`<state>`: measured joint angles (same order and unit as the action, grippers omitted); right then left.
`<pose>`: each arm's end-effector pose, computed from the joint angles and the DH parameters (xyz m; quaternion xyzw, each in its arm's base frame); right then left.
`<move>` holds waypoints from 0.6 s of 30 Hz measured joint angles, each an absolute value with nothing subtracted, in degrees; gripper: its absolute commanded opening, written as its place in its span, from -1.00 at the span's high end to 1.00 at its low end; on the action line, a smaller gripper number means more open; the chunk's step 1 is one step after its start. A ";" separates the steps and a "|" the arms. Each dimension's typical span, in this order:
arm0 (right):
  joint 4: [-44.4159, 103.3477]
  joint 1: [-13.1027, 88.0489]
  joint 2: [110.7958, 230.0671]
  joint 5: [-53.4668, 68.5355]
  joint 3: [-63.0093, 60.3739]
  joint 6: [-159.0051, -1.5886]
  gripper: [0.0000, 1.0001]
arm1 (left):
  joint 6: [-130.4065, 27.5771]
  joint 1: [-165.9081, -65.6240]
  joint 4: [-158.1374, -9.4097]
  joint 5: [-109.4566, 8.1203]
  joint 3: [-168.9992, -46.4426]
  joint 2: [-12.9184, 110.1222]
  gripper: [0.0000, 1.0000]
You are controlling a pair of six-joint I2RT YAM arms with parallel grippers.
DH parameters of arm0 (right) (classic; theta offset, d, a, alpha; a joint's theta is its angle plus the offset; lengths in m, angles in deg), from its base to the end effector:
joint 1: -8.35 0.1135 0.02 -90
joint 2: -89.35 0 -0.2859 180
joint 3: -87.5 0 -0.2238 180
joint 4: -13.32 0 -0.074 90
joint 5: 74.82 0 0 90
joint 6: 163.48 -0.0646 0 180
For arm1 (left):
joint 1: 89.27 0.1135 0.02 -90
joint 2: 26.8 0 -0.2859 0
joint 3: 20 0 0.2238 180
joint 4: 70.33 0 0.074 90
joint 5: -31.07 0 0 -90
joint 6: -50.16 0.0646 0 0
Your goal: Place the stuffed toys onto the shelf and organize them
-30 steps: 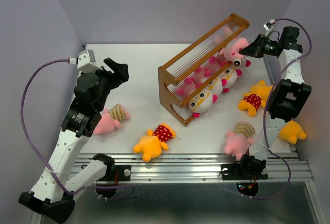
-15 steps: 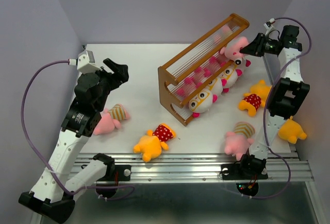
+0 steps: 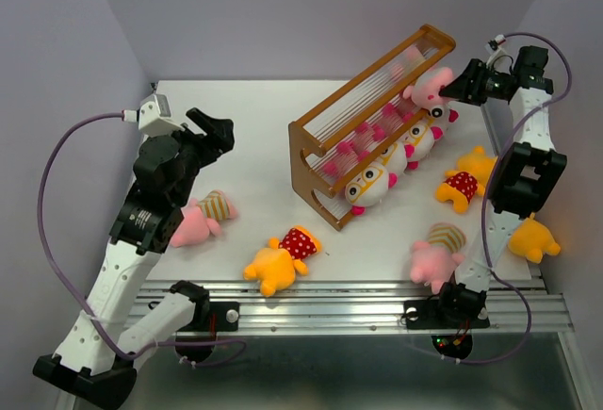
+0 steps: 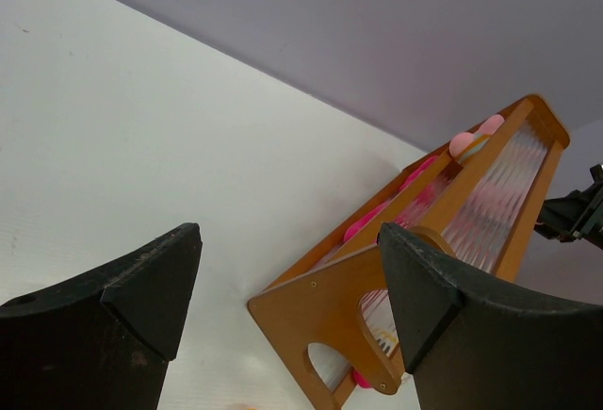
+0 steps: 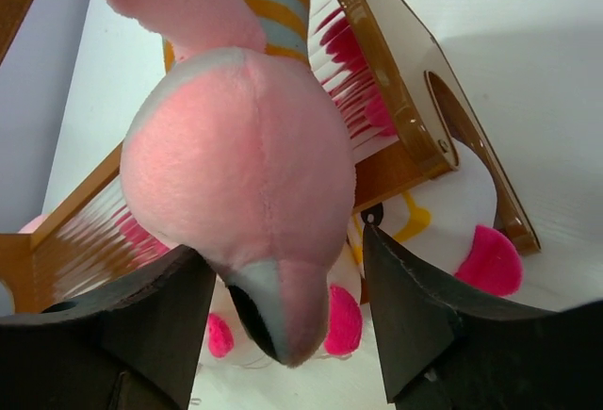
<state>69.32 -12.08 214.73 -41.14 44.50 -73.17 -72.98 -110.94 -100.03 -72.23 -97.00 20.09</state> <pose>0.4716 -0.1183 0.3149 -0.0382 0.8321 0.3664 0.4145 0.1496 -0.0435 0.4355 -0.1517 0.6881 -0.2520 0.6633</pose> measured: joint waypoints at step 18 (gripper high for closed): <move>68.31 -13.13 213.51 -35.22 44.50 -73.69 -0.61 | -73.33 -110.94 -100.53 -70.72 -95.95 18.73 -0.74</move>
<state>68.31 -13.13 213.51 -35.22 44.50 -73.69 -73.33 -110.94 -100.53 -70.72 -95.95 18.73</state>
